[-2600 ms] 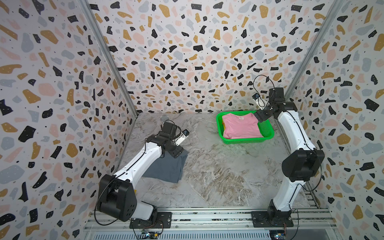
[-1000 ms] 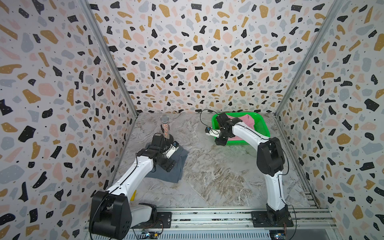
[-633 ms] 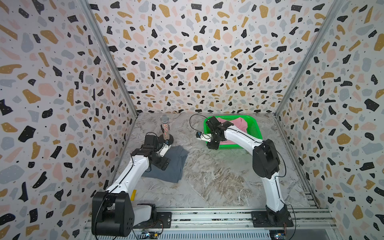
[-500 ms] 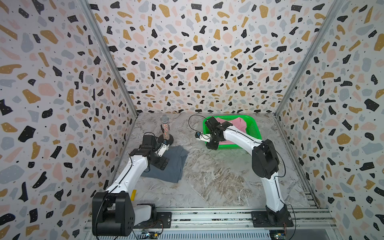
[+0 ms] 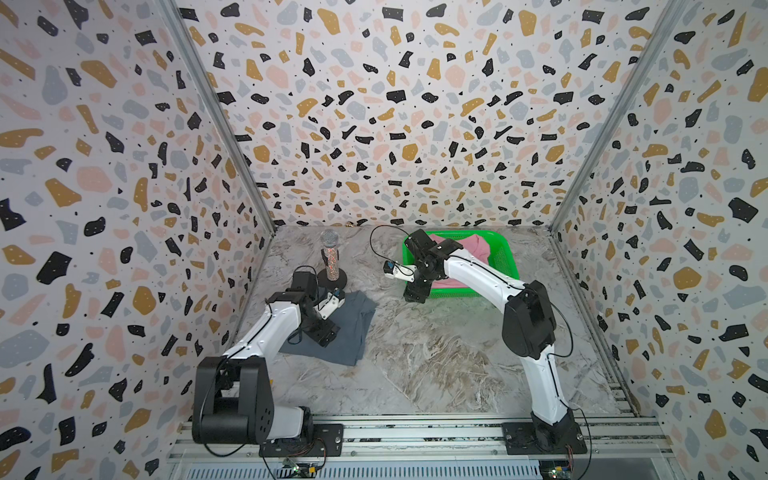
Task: Put the folded t-shirts into the basket
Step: Move the bin to the center of the board, then move the T-shirt to the center of the board.
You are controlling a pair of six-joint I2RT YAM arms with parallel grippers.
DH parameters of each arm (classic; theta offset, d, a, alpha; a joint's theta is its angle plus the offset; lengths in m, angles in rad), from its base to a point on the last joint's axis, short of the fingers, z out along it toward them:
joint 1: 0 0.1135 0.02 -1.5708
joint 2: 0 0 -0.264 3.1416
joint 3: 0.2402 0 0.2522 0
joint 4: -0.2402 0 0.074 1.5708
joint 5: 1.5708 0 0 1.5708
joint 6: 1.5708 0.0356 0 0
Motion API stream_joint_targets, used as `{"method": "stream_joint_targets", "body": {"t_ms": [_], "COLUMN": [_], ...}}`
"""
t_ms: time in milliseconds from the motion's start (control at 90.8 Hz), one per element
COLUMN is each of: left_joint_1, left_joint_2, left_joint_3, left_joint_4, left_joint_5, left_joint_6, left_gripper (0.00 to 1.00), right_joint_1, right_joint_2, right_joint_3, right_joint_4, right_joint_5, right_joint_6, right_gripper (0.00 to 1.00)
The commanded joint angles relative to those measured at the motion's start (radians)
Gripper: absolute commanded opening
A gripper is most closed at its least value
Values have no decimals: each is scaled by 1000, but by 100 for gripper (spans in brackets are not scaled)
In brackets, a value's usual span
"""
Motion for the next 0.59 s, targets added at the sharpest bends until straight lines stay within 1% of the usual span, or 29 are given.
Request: {"method": "stream_joint_targets", "body": {"t_ms": [0,121,242,341,473,584], "left_joint_1": [-35,-114,-196,-274,-393,-510], "left_joint_2": [83,123,122,137,177,241], "left_joint_3": [47,17,-12,2,36,78], "left_joint_4": [-35,-13,0,-25,-59,-73], "left_joint_5": [-53,-87,-105,-118,-52,-26], "left_joint_6": [97,109,80,9,-110,-181], "left_gripper": [84,83,83,82,82,82], "right_joint_1": [1,-28,-94,-175,-272,-335], "right_joint_2": [-178,-319,-460,-571,-703,-783], "right_joint_3": [-48,-190,-346,-471,-597,-669], "right_joint_4": [-74,-72,-71,-71,-71,-69], "right_joint_5": [-30,-32,-36,-32,-37,-35], "right_joint_6": [-32,-49,-59,-61,-53,-51], "right_gripper": [81,82,82,82,82,82]}}
